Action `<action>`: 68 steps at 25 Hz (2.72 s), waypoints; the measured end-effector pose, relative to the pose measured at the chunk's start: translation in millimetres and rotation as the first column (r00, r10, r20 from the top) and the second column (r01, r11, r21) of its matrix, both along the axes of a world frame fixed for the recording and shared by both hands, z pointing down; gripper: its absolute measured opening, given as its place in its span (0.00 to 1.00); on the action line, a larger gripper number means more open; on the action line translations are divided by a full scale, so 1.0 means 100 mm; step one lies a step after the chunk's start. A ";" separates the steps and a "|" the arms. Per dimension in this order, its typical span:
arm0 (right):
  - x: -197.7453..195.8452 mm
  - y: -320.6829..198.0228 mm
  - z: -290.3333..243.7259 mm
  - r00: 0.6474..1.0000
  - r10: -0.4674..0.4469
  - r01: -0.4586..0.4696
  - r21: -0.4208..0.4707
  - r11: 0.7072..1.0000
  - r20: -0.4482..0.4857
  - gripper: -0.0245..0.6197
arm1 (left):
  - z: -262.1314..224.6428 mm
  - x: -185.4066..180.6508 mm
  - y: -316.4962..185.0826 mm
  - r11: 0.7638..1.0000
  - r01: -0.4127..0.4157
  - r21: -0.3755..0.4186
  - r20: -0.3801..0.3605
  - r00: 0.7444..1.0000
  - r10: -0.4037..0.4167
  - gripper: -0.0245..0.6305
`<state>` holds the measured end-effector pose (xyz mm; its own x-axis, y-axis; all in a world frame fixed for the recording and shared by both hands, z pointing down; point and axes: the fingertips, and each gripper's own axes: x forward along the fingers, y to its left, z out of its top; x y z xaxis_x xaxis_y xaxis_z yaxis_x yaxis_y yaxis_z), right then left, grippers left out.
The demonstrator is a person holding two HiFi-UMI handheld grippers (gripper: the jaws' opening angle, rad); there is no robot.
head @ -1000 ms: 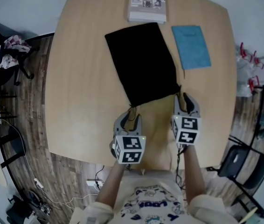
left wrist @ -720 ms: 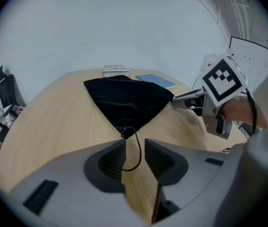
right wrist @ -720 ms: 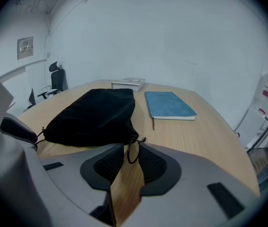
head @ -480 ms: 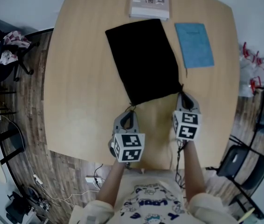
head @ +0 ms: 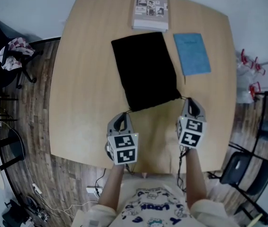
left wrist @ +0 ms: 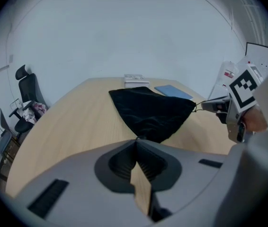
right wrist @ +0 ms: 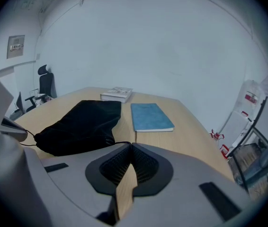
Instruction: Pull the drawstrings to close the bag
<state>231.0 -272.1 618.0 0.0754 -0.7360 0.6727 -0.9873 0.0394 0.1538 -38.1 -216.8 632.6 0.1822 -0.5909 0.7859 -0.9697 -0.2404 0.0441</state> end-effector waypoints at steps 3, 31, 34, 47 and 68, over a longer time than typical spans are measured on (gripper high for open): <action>0.01 0.01 -0.20 1.000 0.017 -0.017 0.028 0.999 0.000 0.05 | -0.21 -0.12 -0.10 0.998 0.034 0.044 0.013 0.999 -0.035 0.04; 0.27 0.30 -1.80 0.950 0.311 -0.299 0.255 0.919 -0.007 0.05 | -1.65 -0.97 -0.47 0.909 0.311 0.278 -0.005 0.947 -0.322 0.04; 0.33 0.32 -1.90 0.943 0.333 -0.321 0.271 0.907 0.004 0.05 | -1.70 -1.04 -0.46 0.895 0.333 0.298 0.004 0.937 -0.350 0.04; 0.66 0.43 -2.17 0.886 0.462 -0.448 0.336 0.829 0.040 0.05 | -1.86 -1.37 -0.43 0.844 0.417 0.336 -0.001 0.897 -0.443 0.04; 1.07 0.59 -1.97 0.830 0.557 -0.530 0.327 0.782 0.014 0.05 | -1.76 -1.80 -0.41 0.801 0.487 0.349 0.056 0.842 -0.536 0.04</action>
